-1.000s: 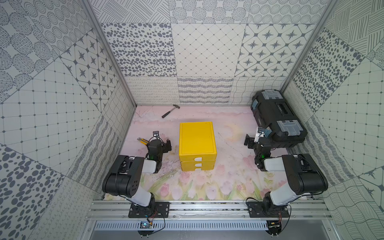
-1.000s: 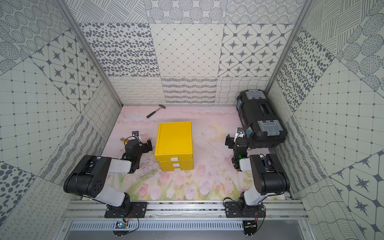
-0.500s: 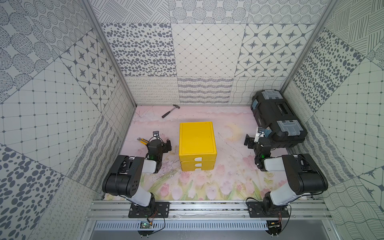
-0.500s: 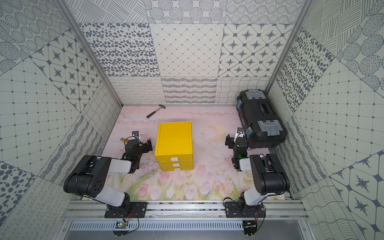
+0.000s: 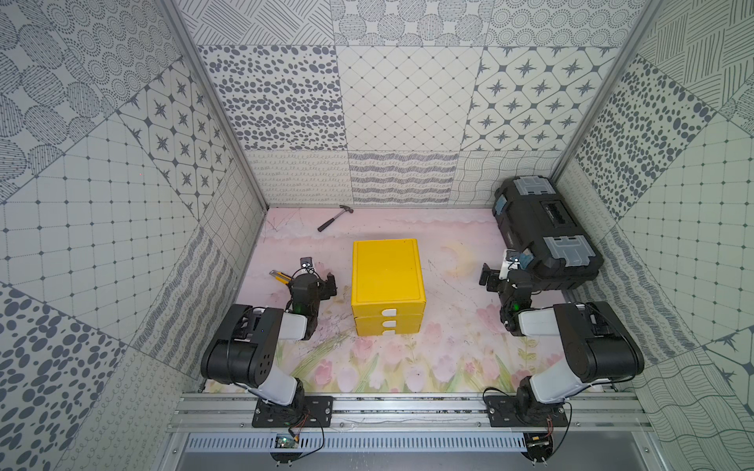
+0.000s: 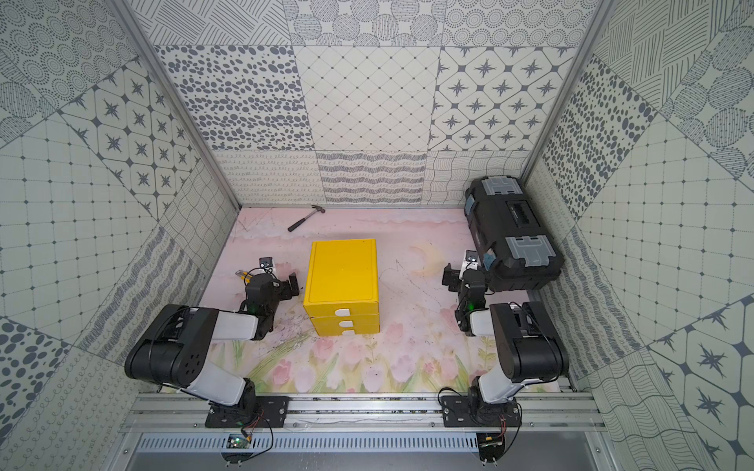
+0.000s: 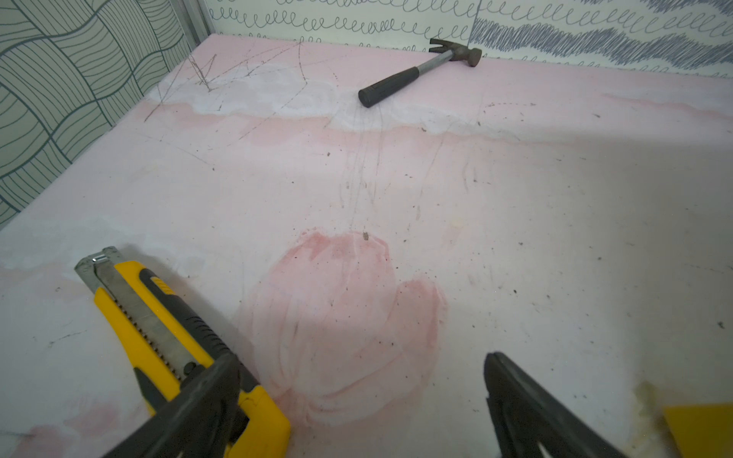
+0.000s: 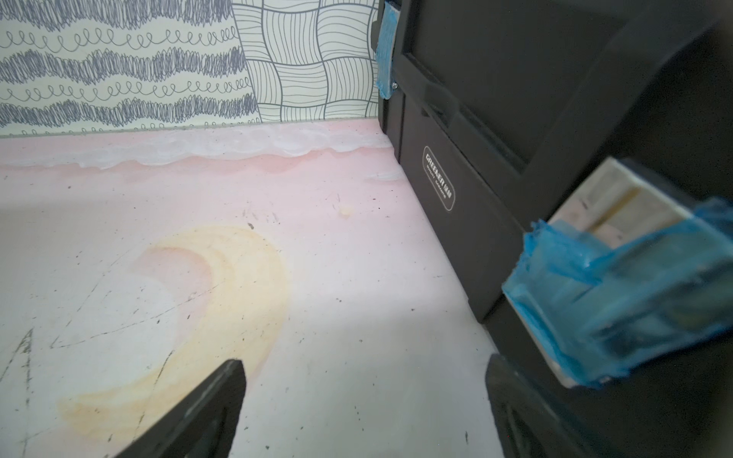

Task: Take the seed bags out of the drawer
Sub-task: Adjust the storage box at the center of the board.

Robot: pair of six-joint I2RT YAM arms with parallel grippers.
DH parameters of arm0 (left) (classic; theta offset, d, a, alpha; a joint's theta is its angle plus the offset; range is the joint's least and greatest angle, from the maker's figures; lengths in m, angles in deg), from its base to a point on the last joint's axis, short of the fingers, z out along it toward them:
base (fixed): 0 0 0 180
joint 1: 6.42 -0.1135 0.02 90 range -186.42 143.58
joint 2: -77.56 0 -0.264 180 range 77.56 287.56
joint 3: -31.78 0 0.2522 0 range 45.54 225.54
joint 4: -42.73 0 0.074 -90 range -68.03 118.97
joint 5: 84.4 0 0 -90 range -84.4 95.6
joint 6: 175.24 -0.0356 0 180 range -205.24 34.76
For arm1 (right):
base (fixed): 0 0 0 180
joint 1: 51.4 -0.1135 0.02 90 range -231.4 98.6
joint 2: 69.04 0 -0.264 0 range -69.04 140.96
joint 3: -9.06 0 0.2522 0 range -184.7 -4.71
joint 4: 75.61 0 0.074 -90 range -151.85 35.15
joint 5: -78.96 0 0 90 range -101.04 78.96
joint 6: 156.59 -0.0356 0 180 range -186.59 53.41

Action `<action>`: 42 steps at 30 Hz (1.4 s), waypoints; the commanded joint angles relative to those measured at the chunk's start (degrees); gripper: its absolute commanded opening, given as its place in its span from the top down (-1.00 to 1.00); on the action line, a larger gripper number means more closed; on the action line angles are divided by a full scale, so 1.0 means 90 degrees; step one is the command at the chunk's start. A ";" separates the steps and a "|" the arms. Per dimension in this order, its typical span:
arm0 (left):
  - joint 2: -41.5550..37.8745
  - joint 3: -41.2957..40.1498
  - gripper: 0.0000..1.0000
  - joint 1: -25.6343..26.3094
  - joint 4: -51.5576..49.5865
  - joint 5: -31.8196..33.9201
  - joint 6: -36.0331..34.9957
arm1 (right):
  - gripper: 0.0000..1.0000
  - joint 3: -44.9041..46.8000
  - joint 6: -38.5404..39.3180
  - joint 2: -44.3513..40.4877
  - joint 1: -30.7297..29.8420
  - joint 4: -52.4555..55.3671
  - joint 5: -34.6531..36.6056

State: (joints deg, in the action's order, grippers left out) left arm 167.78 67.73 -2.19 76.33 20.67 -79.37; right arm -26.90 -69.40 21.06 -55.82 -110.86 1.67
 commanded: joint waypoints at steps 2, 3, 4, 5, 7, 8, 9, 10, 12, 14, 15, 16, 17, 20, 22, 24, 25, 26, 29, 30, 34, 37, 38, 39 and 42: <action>-0.0351 0.0131 -0.99 -0.0016 -0.0065 0.0001 -0.0026 | -0.98 -0.0068 -0.0056 -0.0530 -0.0007 0.0231 0.0137; -0.0527 0.0239 -0.98 0.0091 -0.0390 0.0367 -0.0105 | -0.98 -0.0137 -0.0071 -0.0831 -0.0010 0.0626 0.0213; -0.0805 0.0600 -0.98 0.0215 -0.1449 0.0898 0.0152 | -0.98 -0.0226 -0.0125 -0.1182 -0.0017 0.1118 0.0332; -0.0966 0.1041 -0.98 0.0204 -0.2462 0.1314 0.0510 | -0.98 -0.0330 -0.0222 -0.1536 -0.0021 0.1598 0.0436; -0.1010 0.1857 -0.98 0.0218 -0.4127 0.1854 0.1188 | -0.98 -0.0499 -0.0851 -0.2082 -0.0014 0.2393 0.0758; -0.1027 0.2248 -0.98 0.0216 -0.4928 0.1880 0.1514 | -0.98 -0.0554 -0.1129 -0.2370 0.0012 0.2702 0.0653; -0.1076 0.2464 -0.98 0.0223 -0.5386 0.1871 0.1777 | -0.98 -0.0559 -0.1300 -0.2597 0.0021 0.2882 0.0507; -0.1201 0.2557 -0.98 0.0228 -0.5693 0.1756 0.2044 | -0.98 -0.0568 -0.1602 -0.2865 0.0022 0.3128 0.0387; -0.1644 0.2511 -0.97 0.0246 -0.6087 0.1295 0.2594 | -0.98 -0.0581 -0.2316 -0.3352 0.0042 0.3661 0.0288; -0.2214 0.2410 -0.77 0.0242 -0.6495 0.0550 0.3139 | -0.98 -0.0670 -0.2634 -0.3823 0.0067 0.4245 -0.0100; -0.2519 0.2362 -0.65 0.0242 -0.6761 0.0057 0.3440 | -0.98 -0.0765 -0.2691 -0.4023 0.0070 0.4587 -0.0470; -0.2822 0.2309 -0.46 0.0249 -0.6990 -0.0405 0.3595 | -0.96 -0.0897 -0.2730 -0.4174 0.0062 0.4943 -0.0879; -0.3004 0.2233 -0.31 0.0271 -0.7145 -0.0807 0.3710 | -0.89 -0.0941 -0.2819 -0.4248 0.0061 0.5246 -0.1268; -0.3443 0.1944 0.21 0.0417 -0.7737 -0.1913 0.4031 | -0.56 -0.1492 -0.3282 -0.4080 0.0045 0.6103 -0.2628; -0.3666 0.1596 0.53 0.0555 -0.7908 -0.2488 0.4179 | -0.30 -0.1619 -0.3536 -0.3787 -0.0033 0.6328 -0.3497; -0.3933 0.1266 0.74 0.0812 -0.8019 -0.2714 0.4440 | -0.07 -0.1600 -0.3669 -0.3468 -0.0331 0.6374 -0.3908; -0.4095 0.1094 0.80 0.1013 -0.8026 -0.2750 0.4554 | 0.03 -0.1577 -0.3687 -0.3300 -0.0588 0.6391 -0.3939; -0.4234 0.0974 0.85 0.1229 -0.8071 -0.2675 0.4616 | 0.11 -0.1557 -0.3705 -0.3157 -0.0860 0.6396 -0.3911; -0.4420 0.0778 1.00 0.1691 -0.8356 -0.2368 0.4763 | 0.20 -0.1485 -0.3823 -0.2825 -0.1588 0.6207 -0.3831; -0.4414 0.0694 1.00 0.1754 -0.8327 -0.2376 0.4814 | 0.21 -0.1462 -0.3869 -0.2732 -0.1790 0.6082 -0.3809; -0.4292 0.0386 1.00 0.2007 -0.7869 -0.2597 0.5071 | 0.25 -0.1462 -0.4024 -0.2241 -0.2328 0.5661 -0.3733; -0.4169 0.0278 1.00 0.2295 -0.7520 -0.2537 0.5249 | 0.29 -0.1602 -0.4041 -0.1763 -0.2528 0.5444 -0.3820; -0.4097 0.0278 1.00 0.2368 -0.7430 -0.2520 0.5282 | 0.30 -0.1672 -0.4026 -0.1616 -0.2581 0.5393 -0.3889; -0.4010 0.0281 1.00 0.2437 -0.7321 -0.2524 0.5314 | 0.30 -0.1781 -0.4019 -0.1422 -0.2634 0.5363 -0.3953; -0.3747 0.0283 1.00 0.2579 -0.6992 -0.2507 0.5379 | 0.34 -0.2121 -0.3980 -0.0906 -0.2741 0.5329 -0.4131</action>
State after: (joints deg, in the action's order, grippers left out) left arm 131.69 70.68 18.94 8.83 0.22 -35.50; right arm -42.75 -105.18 10.62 -79.56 -58.86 -33.41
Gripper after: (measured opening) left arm 0.038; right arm 0.331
